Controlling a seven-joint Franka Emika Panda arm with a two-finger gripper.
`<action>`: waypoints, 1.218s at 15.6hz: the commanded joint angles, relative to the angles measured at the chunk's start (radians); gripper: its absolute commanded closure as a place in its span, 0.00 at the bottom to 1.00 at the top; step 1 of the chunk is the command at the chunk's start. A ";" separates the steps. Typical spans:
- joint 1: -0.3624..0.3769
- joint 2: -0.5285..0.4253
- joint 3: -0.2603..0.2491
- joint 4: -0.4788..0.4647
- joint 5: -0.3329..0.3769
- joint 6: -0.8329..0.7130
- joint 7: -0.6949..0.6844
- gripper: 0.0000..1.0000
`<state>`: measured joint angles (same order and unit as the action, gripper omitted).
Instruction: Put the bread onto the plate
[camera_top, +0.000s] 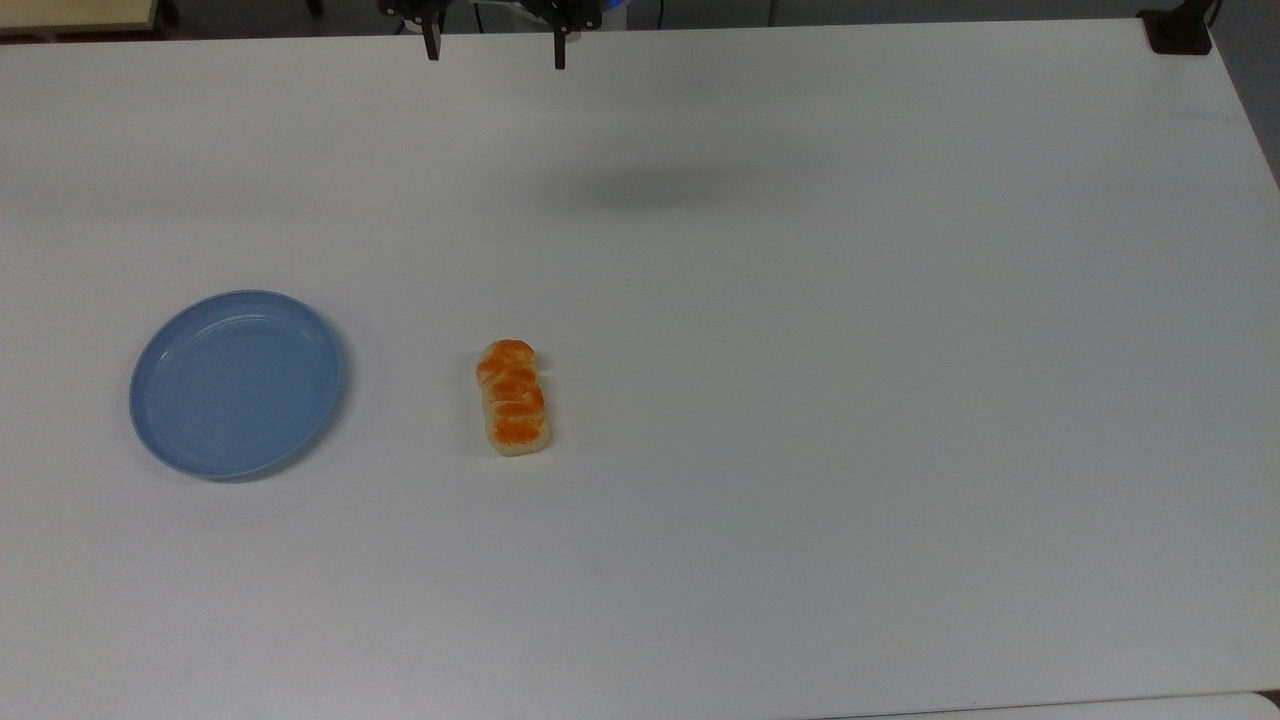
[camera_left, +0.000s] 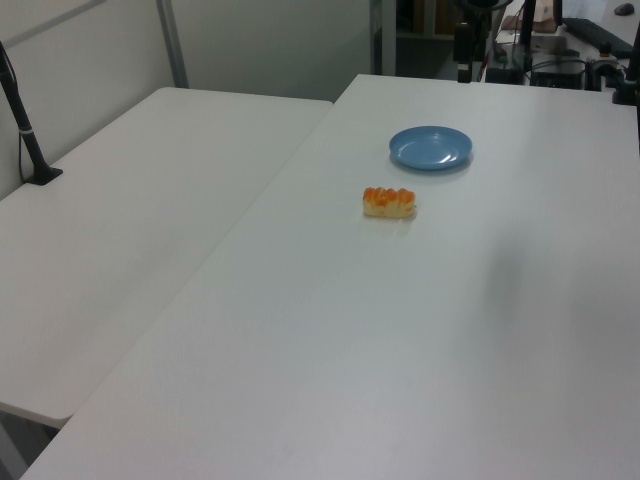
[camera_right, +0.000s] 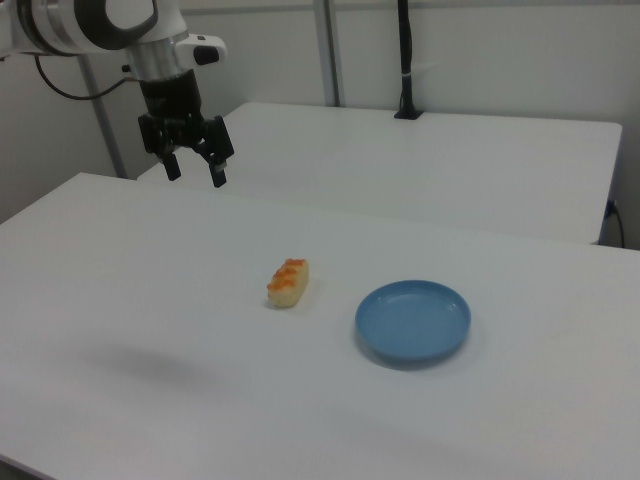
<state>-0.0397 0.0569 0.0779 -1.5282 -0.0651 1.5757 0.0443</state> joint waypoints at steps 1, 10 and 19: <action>-0.002 -0.025 -0.003 -0.021 0.018 -0.022 -0.006 0.00; 0.000 -0.011 -0.003 -0.020 0.021 -0.014 -0.006 0.00; 0.000 0.109 0.000 -0.016 0.030 0.130 -0.078 0.00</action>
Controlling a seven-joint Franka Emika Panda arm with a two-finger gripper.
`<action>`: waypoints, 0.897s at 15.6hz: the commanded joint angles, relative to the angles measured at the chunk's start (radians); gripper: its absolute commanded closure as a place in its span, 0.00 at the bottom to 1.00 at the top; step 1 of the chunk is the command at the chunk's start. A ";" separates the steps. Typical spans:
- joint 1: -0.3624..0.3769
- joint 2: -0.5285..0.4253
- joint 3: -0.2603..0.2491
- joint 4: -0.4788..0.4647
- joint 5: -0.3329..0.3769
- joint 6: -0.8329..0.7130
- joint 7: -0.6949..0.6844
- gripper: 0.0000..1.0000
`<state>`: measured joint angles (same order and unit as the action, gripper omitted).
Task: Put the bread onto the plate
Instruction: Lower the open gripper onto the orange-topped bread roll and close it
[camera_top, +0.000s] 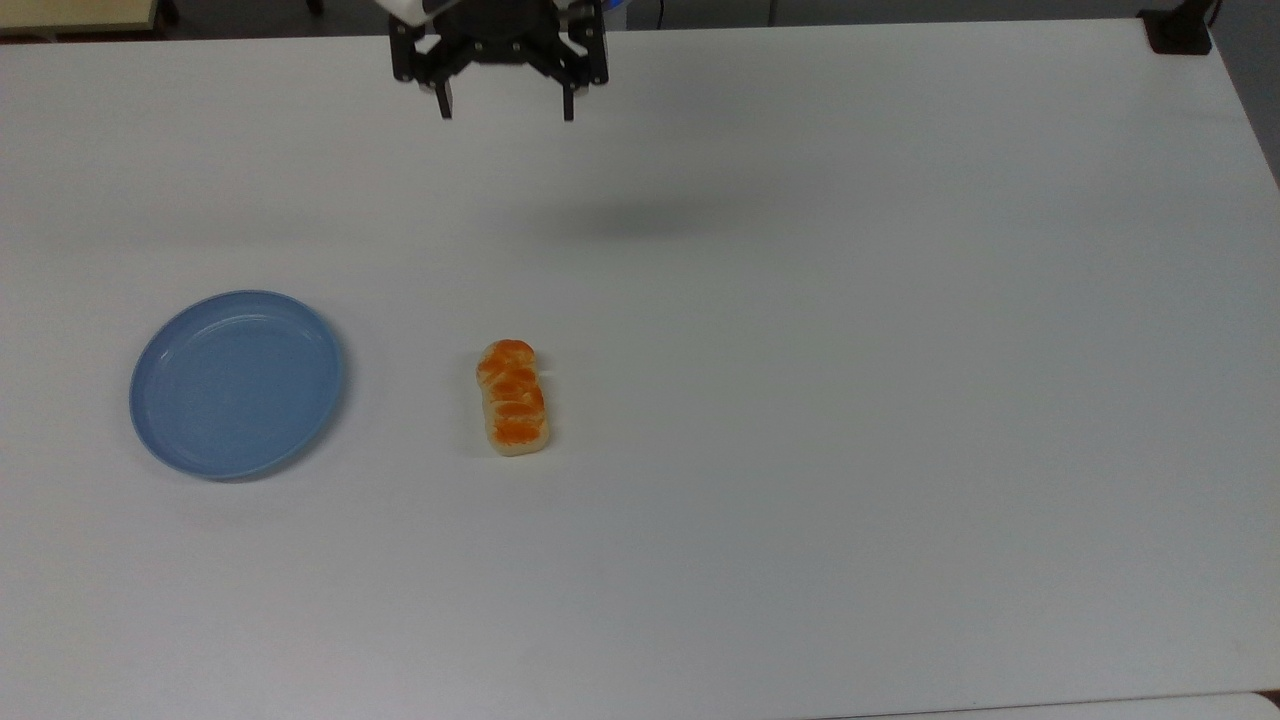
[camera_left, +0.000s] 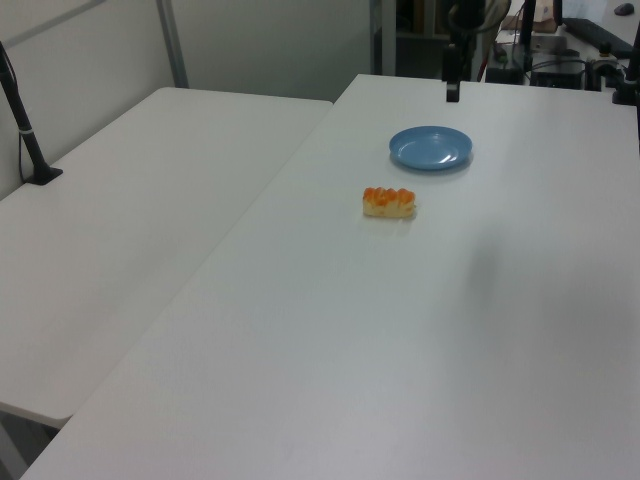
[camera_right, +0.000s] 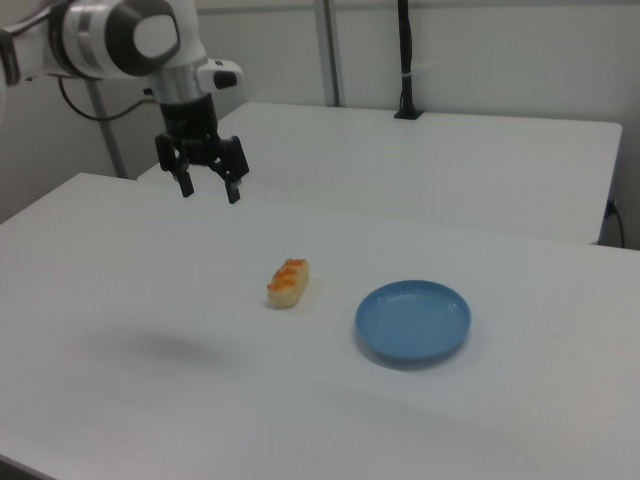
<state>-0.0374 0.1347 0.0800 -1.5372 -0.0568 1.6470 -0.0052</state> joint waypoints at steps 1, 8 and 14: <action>-0.002 0.052 -0.002 -0.008 0.022 0.080 -0.029 0.00; 0.001 0.238 -0.002 -0.008 -0.078 0.270 -0.019 0.00; -0.021 0.338 -0.003 -0.006 -0.110 0.390 -0.027 0.00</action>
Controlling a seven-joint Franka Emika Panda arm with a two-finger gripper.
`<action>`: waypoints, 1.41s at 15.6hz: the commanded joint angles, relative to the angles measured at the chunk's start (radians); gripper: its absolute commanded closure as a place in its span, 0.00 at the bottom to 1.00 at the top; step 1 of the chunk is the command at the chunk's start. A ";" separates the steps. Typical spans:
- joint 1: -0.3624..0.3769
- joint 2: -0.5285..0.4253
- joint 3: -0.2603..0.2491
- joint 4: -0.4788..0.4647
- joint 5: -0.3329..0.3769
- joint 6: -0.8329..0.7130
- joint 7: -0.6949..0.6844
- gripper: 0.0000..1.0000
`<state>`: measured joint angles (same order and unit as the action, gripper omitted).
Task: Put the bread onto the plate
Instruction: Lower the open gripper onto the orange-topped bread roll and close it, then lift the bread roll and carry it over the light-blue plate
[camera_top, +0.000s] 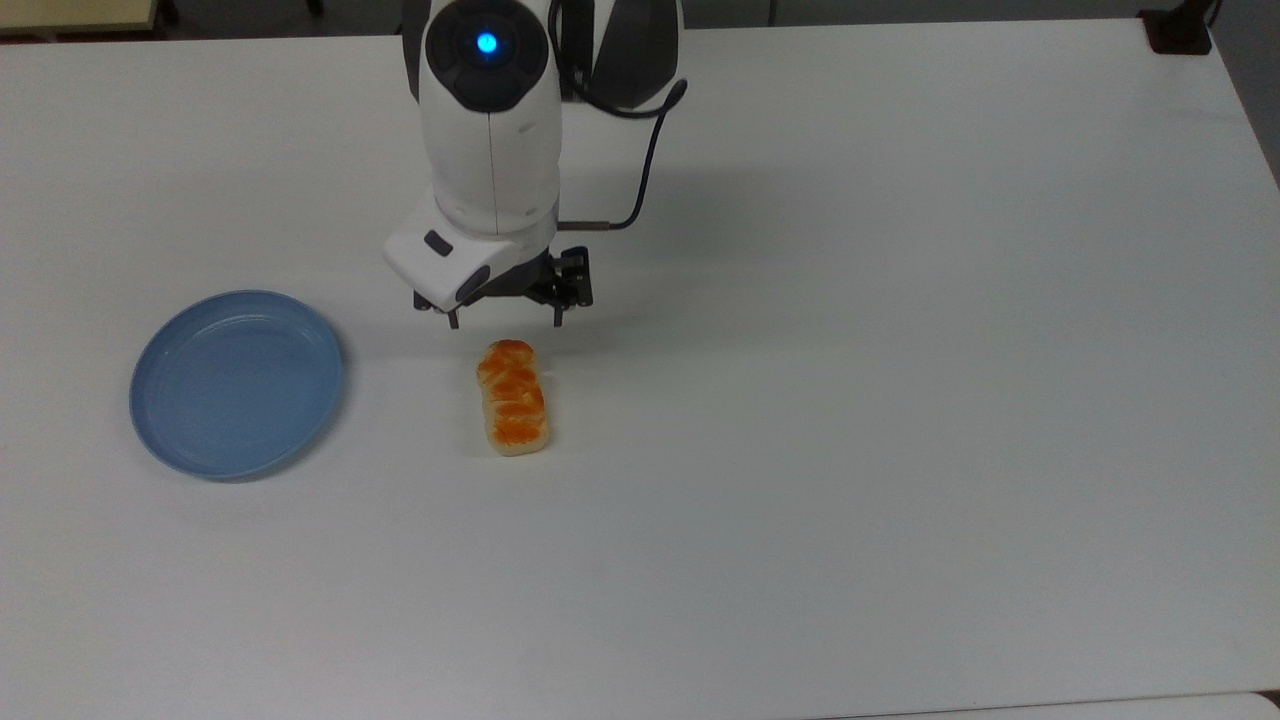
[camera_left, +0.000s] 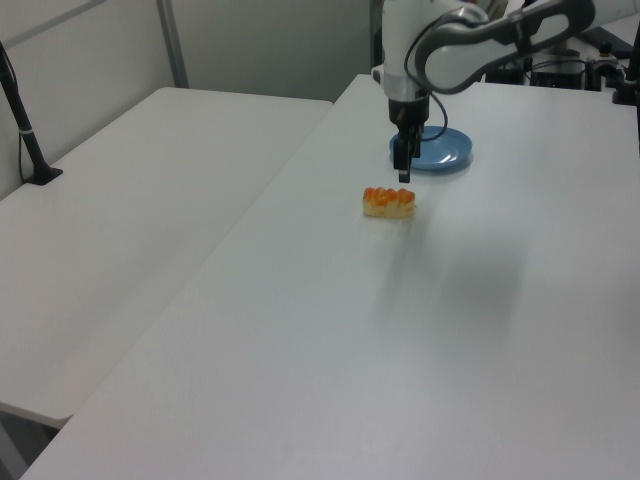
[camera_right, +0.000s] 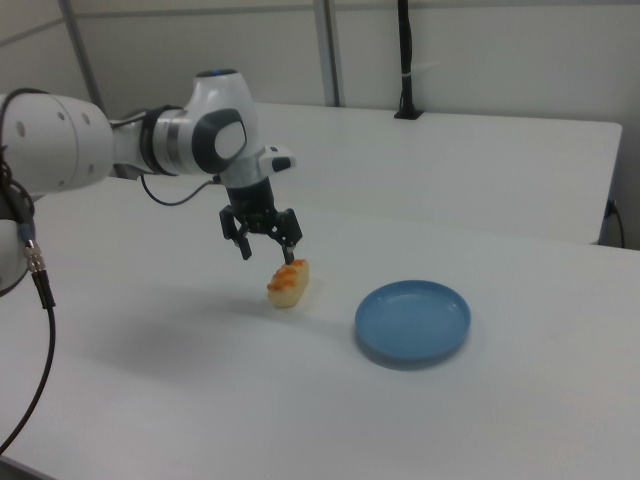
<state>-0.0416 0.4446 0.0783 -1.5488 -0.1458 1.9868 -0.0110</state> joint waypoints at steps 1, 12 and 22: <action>-0.017 0.045 -0.002 0.006 -0.023 0.072 -0.018 0.00; -0.011 0.141 0.000 0.007 -0.037 0.201 -0.006 0.00; -0.015 0.155 0.001 0.007 -0.034 0.253 -0.014 0.73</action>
<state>-0.0575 0.6054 0.0804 -1.5468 -0.1692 2.2219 -0.0128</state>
